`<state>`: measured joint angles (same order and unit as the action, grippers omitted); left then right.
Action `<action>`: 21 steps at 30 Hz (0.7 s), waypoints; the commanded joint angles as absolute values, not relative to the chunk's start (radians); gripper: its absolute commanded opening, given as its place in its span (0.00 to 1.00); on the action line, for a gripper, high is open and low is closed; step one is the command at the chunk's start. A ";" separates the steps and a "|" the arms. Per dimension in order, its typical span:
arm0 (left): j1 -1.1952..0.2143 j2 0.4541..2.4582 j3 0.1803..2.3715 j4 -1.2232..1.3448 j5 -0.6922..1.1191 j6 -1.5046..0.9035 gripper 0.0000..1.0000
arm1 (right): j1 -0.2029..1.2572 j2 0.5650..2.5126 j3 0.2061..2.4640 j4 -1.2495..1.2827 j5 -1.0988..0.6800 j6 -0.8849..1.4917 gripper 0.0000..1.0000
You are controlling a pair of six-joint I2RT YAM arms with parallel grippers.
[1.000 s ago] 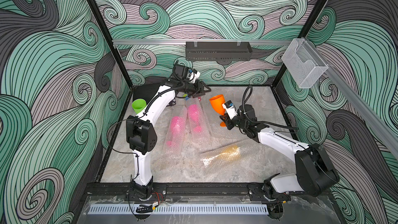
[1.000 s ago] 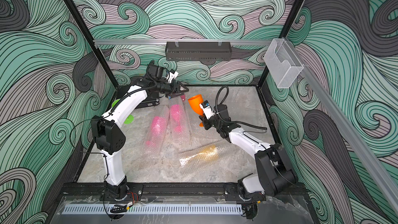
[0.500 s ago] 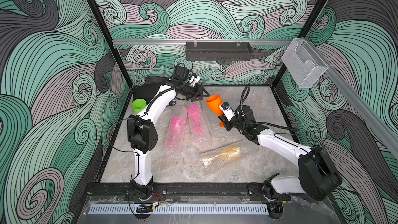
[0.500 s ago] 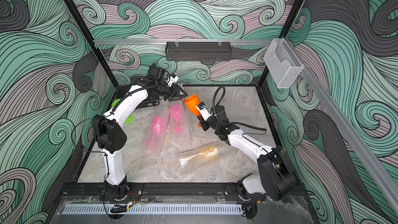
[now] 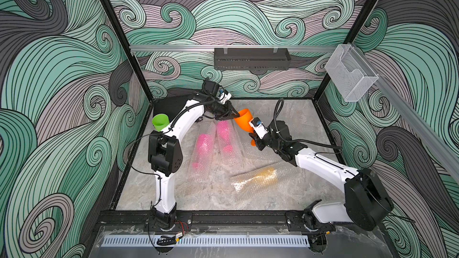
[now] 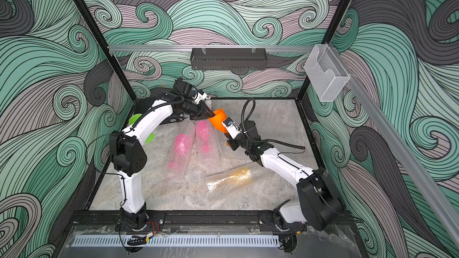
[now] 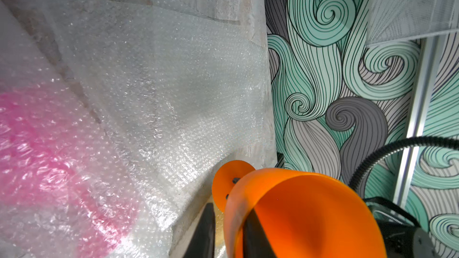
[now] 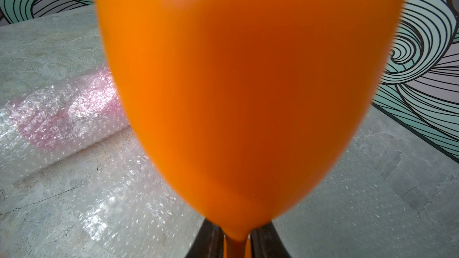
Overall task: Unpack wine glasses from bubble wrap
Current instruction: Place the wine glass at the center of the board.
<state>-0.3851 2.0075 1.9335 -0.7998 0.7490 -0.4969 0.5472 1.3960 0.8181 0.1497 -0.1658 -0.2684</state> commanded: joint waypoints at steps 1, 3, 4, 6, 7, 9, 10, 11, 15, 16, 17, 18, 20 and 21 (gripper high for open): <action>-0.390 2.002 1.945 -0.824 0.748 -0.476 0.08 | 0.562 1.405 0.868 0.168 -0.159 -0.292 0.22; -0.391 2.002 1.948 -0.841 0.735 -0.462 0.02 | 0.567 1.415 0.880 0.153 -0.151 -0.301 0.23; -0.390 2.000 1.950 -0.850 0.728 -0.452 0.00 | 0.571 1.418 0.884 0.150 -0.147 -0.306 0.23; -0.391 1.995 1.953 -0.871 0.710 -0.433 0.00 | 0.577 1.422 0.890 0.148 -0.140 -0.314 0.27; -0.390 1.993 1.958 -0.881 0.699 -0.424 0.00 | 0.580 1.422 0.891 0.147 -0.137 -0.316 0.29; -0.385 1.987 1.966 -0.899 0.681 -0.410 0.00 | 0.584 1.422 0.896 0.142 -0.139 -0.320 0.35; -0.382 1.982 1.969 -0.906 0.670 -0.405 0.00 | 0.587 1.422 0.899 0.136 -0.142 -0.323 0.39; -0.378 1.977 1.970 -0.908 0.664 -0.403 0.00 | 0.590 1.421 0.900 0.130 -0.142 -0.325 0.45; -0.348 1.945 1.977 -0.933 0.646 -0.399 0.00 | 0.600 1.404 0.905 0.111 -0.149 -0.322 0.61; -0.338 1.933 1.983 -0.950 0.642 -0.396 0.00 | 0.600 1.397 0.906 0.107 -0.158 -0.311 0.63; -0.327 1.923 1.988 -0.966 0.633 -0.391 0.00 | 0.601 1.391 0.908 0.103 -0.164 -0.306 0.64; -0.313 1.906 1.993 -0.983 0.617 -0.391 0.00 | 0.600 1.380 0.912 0.098 -0.177 -0.296 0.66; -0.291 1.863 1.985 -1.004 0.568 -0.388 0.00 | 0.600 1.362 0.920 0.090 -0.201 -0.273 0.68; -0.279 1.838 1.976 -1.009 0.542 -0.387 0.00 | 0.600 1.353 0.925 0.082 -0.218 -0.259 0.70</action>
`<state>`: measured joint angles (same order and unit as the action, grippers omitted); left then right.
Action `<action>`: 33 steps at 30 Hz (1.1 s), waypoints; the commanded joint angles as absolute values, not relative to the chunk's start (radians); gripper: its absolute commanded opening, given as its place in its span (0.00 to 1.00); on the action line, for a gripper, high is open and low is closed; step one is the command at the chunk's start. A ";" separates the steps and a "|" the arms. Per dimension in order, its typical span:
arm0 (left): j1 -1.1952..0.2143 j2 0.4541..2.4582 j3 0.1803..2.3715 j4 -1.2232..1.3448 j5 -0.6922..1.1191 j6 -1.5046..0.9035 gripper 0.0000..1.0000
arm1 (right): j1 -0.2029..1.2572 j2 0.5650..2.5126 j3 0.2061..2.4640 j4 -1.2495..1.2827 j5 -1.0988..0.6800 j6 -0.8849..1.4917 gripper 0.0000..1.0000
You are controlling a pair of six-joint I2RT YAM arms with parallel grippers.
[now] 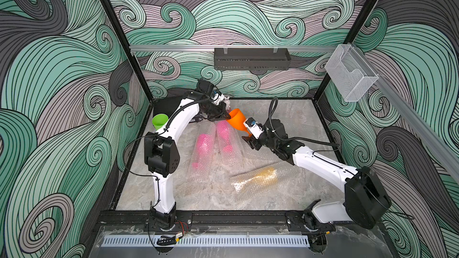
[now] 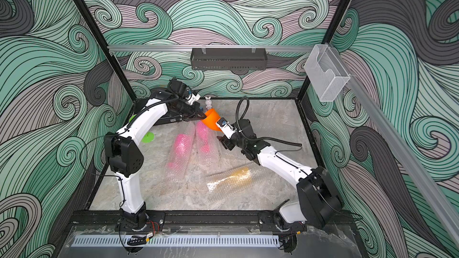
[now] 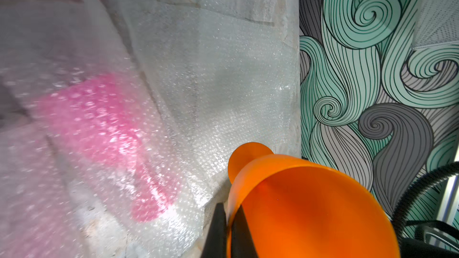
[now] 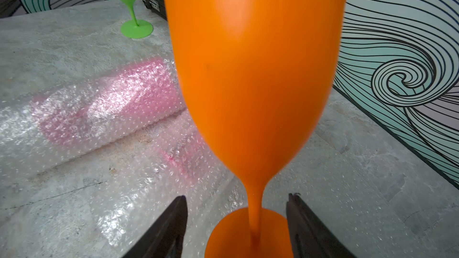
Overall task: Unpack wine glasses from bubble wrap
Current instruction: Place the wine glass at the center of the board.
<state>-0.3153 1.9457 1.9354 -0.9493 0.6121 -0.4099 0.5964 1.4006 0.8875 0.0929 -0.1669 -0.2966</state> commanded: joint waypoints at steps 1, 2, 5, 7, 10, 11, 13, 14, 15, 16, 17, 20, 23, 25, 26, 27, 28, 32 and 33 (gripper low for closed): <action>-0.265 1.811 1.964 -1.009 0.519 -0.388 0.00 | 0.600 1.344 0.931 0.079 -0.233 -0.242 0.71; -0.253 1.785 1.951 -1.005 0.500 -0.392 0.00 | 0.601 1.336 0.934 0.077 -0.244 -0.228 0.72; -0.218 1.696 1.897 -0.968 0.421 -0.408 0.00 | 0.601 1.315 0.934 0.086 -0.277 -0.177 0.73; -0.193 1.644 1.875 -0.961 0.364 -0.414 0.00 | 0.600 1.304 0.936 0.090 -0.292 -0.145 0.74; -0.161 1.617 1.914 -1.042 0.276 -0.390 0.00 | 0.600 1.289 0.937 0.096 -0.307 -0.103 0.74; -0.154 1.608 1.920 -1.060 0.247 -0.384 0.00 | 0.601 1.286 0.935 0.098 -0.310 -0.090 0.74; -0.133 1.587 1.918 -1.084 0.189 -0.375 0.00 | 0.600 1.281 0.937 0.097 -0.312 -0.058 0.75; -0.124 1.579 1.912 -1.091 0.165 -0.369 0.00 | 0.600 1.279 0.939 0.096 -0.312 -0.045 0.75; -0.112 1.575 1.907 -1.097 0.132 -0.364 0.00 | 0.600 1.279 0.942 0.091 -0.312 -0.030 0.75; -0.101 1.572 1.897 -1.101 0.101 -0.356 0.00 | 0.601 1.279 0.946 0.079 -0.311 -0.017 0.75; -0.089 1.571 1.887 -1.101 0.076 -0.349 0.00 | 0.601 1.279 0.950 0.069 -0.310 -0.004 0.75; -0.050 1.574 1.853 -1.090 0.002 -0.331 0.00 | 0.600 1.275 0.953 0.041 -0.302 0.034 0.75; -0.031 1.597 1.836 -1.087 -0.082 -0.307 0.00 | 0.600 1.267 0.939 0.035 -0.304 0.062 0.75; -0.014 1.619 1.825 -1.083 -0.103 -0.303 0.00 | 0.601 1.264 0.927 0.039 -0.304 0.072 0.75; -0.010 1.627 1.817 -1.075 -0.115 -0.301 0.00 | 0.601 1.263 0.924 0.041 -0.302 0.074 0.76; -0.006 1.638 1.808 -1.063 -0.115 -0.299 0.00 | 0.600 1.264 0.921 0.038 -0.303 0.074 0.75; 0.000 1.653 1.806 -1.056 -0.107 -0.297 0.00 | 0.599 1.266 0.921 0.036 -0.300 0.072 0.75; 0.002 1.719 1.820 -1.048 -0.100 -0.291 0.00 | 0.600 1.277 0.926 0.021 -0.289 0.068 0.75; 0.001 1.736 1.826 -1.051 -0.109 -0.287 0.00 | 0.599 1.281 0.925 0.020 -0.285 0.066 0.75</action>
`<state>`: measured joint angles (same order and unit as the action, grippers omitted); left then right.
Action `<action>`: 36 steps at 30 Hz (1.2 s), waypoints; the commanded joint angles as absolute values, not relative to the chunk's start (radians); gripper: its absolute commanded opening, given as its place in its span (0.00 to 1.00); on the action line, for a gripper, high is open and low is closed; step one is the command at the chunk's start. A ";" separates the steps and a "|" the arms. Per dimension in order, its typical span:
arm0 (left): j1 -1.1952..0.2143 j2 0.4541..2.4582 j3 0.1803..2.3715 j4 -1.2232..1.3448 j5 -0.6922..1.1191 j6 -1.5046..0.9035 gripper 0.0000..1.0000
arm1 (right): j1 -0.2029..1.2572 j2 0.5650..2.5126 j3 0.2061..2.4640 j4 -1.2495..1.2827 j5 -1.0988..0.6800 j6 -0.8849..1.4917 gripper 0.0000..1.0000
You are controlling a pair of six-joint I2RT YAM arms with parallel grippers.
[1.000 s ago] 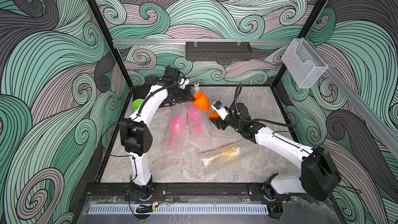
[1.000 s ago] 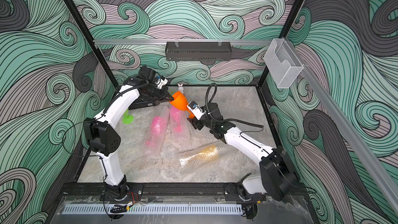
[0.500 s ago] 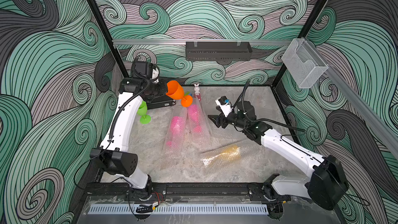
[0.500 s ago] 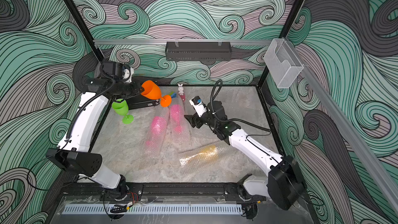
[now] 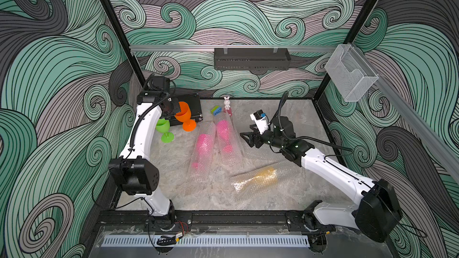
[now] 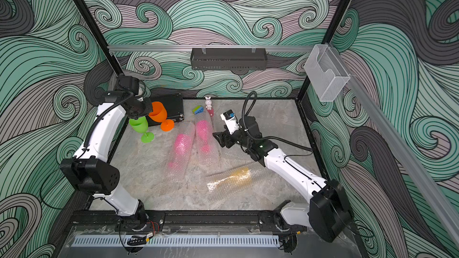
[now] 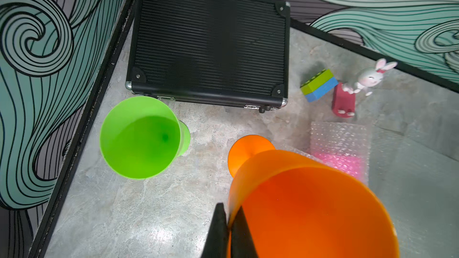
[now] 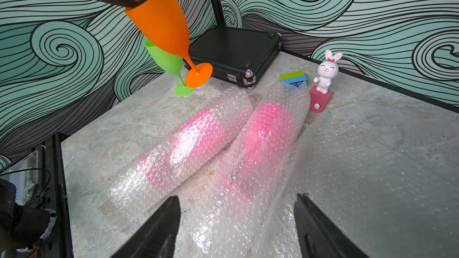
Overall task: Unpack wine glasses from bubble wrap
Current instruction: Place the wine glass at the center of the board.
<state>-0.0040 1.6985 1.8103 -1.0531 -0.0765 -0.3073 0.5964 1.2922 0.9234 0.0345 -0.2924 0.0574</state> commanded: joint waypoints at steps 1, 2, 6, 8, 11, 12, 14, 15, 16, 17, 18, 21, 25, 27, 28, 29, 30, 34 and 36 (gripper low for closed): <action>0.002 1.753 1.832 -1.054 -0.119 -0.284 0.00 | 0.600 1.284 0.925 0.020 -0.285 0.065 0.75; 0.002 1.767 1.838 -1.058 -0.125 -0.282 0.00 | 0.598 1.285 0.924 0.019 -0.284 0.064 0.75; 0.001 1.827 1.864 -1.063 -0.123 -0.270 0.00 | 0.599 1.304 0.925 0.019 -0.284 0.061 0.75; 0.000 1.857 1.890 -1.078 -0.139 -0.262 0.00 | 0.599 1.313 0.926 0.015 -0.286 0.061 0.75; 0.000 1.906 1.953 -1.119 -0.160 -0.261 0.00 | 0.599 1.316 0.923 0.014 -0.285 0.061 0.75; 0.000 1.922 1.970 -1.125 -0.168 -0.264 0.00 | 0.598 1.315 0.920 0.016 -0.285 0.061 0.75; 0.000 1.946 1.991 -1.127 -0.170 -0.268 0.00 | 0.599 1.315 0.914 0.020 -0.282 0.063 0.75; 0.000 1.956 1.999 -1.127 -0.169 -0.272 0.00 | 0.598 1.316 0.913 0.021 -0.282 0.063 0.75; 0.000 1.968 2.008 -1.126 -0.166 -0.271 0.00 | 0.598 1.317 0.913 0.019 -0.282 0.063 0.76; 0.001 1.977 2.016 -1.126 -0.163 -0.269 0.00 | 0.599 1.317 0.913 0.018 -0.281 0.063 0.75; 0.001 1.986 2.025 -1.124 -0.162 -0.268 0.00 | 0.598 1.316 0.911 0.015 -0.280 0.063 0.75; 0.001 2.011 2.044 -1.133 -0.158 -0.270 0.00 | 0.599 1.313 0.908 0.013 -0.274 0.061 0.75; 0.002 2.034 2.048 -1.133 -0.153 -0.274 0.00 | 0.597 1.314 0.903 0.011 -0.271 0.063 0.75; 0.001 2.043 2.049 -1.132 -0.158 -0.275 0.00 | 0.596 1.315 0.902 0.012 -0.271 0.064 0.75; 0.002 2.046 2.049 -1.133 -0.163 -0.273 0.00 | 0.597 1.315 0.901 0.011 -0.270 0.065 0.75; 0.000 2.051 2.051 -1.135 -0.168 -0.274 0.00 | 0.598 1.315 0.900 0.012 -0.271 0.065 0.75; 0.001 2.054 2.052 -1.134 -0.170 -0.275 0.00 | 0.597 1.315 0.899 0.012 -0.270 0.064 0.75; 0.001 2.065 2.055 -1.135 -0.174 -0.270 0.02 | 0.597 1.314 0.897 0.012 -0.270 0.064 0.76; 0.002 2.067 2.057 -1.138 -0.173 -0.271 0.08 | 0.597 1.313 0.897 0.009 -0.270 0.065 0.76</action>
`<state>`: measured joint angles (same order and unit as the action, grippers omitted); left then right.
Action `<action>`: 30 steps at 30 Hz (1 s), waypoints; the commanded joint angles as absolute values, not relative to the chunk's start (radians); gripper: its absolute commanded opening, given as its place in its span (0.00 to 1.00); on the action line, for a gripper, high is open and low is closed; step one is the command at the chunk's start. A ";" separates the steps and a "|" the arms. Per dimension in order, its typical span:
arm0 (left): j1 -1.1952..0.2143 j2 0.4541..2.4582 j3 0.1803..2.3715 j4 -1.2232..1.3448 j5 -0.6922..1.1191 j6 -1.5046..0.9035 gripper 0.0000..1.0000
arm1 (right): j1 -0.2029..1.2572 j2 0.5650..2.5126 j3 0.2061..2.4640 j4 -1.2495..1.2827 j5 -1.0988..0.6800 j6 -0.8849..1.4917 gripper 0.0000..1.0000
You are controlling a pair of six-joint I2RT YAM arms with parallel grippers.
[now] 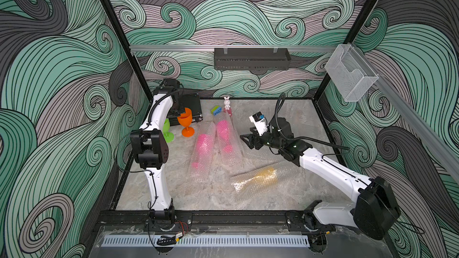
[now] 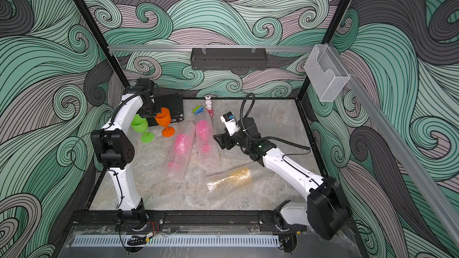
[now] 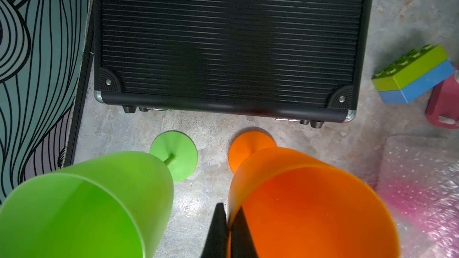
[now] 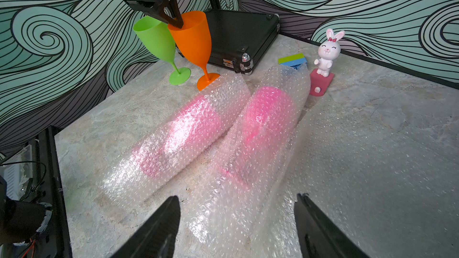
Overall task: Unpack wine glasses from bubble wrap
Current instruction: Place the wine glass at the center of the board, then pick up the bubble wrap from the center of the board.
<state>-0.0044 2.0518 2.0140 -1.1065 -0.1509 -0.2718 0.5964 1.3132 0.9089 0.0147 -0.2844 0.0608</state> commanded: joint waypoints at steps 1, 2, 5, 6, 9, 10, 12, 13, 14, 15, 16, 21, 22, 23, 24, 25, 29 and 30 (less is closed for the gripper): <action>0.002 2.067 2.058 -1.141 -0.173 -0.271 0.11 | 0.597 1.312 0.897 0.007 -0.269 0.065 0.76; 0.003 2.067 2.060 -1.144 -0.175 -0.272 0.14 | 0.597 1.310 0.897 0.006 -0.268 0.064 0.76; 0.002 2.064 2.069 -1.154 -0.179 -0.276 0.25 | 0.597 1.305 0.897 0.000 -0.270 0.066 0.76; 0.003 2.061 2.076 -1.158 -0.181 -0.276 0.28 | 0.597 1.303 0.897 -0.003 -0.270 0.067 0.76; 0.005 2.054 2.107 -1.173 -0.184 -0.274 0.35 | 0.597 1.298 0.903 -0.018 -0.267 0.073 0.76; 0.005 2.053 2.120 -1.179 -0.184 -0.272 0.38 | 0.598 1.298 0.905 -0.026 -0.265 0.076 0.76; 0.005 2.042 2.153 -1.191 -0.183 -0.262 0.41 | 0.596 1.298 0.914 -0.053 -0.252 0.087 0.76; 0.005 2.035 2.167 -1.194 -0.180 -0.254 0.43 | 0.597 1.298 0.923 -0.071 -0.246 0.095 0.76; 0.002 2.026 2.181 -1.196 -0.175 -0.246 0.45 | 0.598 1.301 0.933 -0.097 -0.236 0.104 0.76; 0.002 2.013 2.189 -1.194 -0.171 -0.236 0.46 | 0.597 1.304 0.945 -0.124 -0.226 0.116 0.76; 0.002 1.999 2.191 -1.190 -0.170 -0.230 0.47 | 0.597 1.307 0.957 -0.151 -0.217 0.127 0.76; -0.024 1.914 2.162 -1.165 -0.119 -0.217 0.51 | 0.596 1.321 1.048 -0.352 -0.129 0.237 0.76; -0.037 1.900 2.149 -1.158 -0.106 -0.215 0.51 | 0.595 1.321 1.061 -0.400 -0.111 0.264 0.76; -0.055 1.882 2.129 -1.149 -0.088 -0.215 0.51 | 0.591 1.319 1.073 -0.436 -0.096 0.300 0.76; -0.078 1.865 2.105 -1.138 -0.065 -0.210 0.51 | 0.583 1.316 1.080 -0.477 -0.092 0.341 0.76; -0.097 1.849 2.080 -1.124 -0.045 -0.209 0.51 | 0.576 1.311 1.084 -0.506 -0.093 0.375 0.76; -0.199 1.785 1.954 -1.043 0.038 -0.236 0.51 | 0.560 1.281 1.113 -0.667 -0.106 0.461 0.74; -0.225 1.773 1.922 -1.022 0.054 -0.250 0.51 | 0.561 1.269 1.117 -0.707 -0.110 0.475 0.74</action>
<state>-0.1650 1.8019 1.9808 -1.0782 -0.0338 -0.2302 0.5667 1.3083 1.0882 -0.5186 -0.1291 0.3759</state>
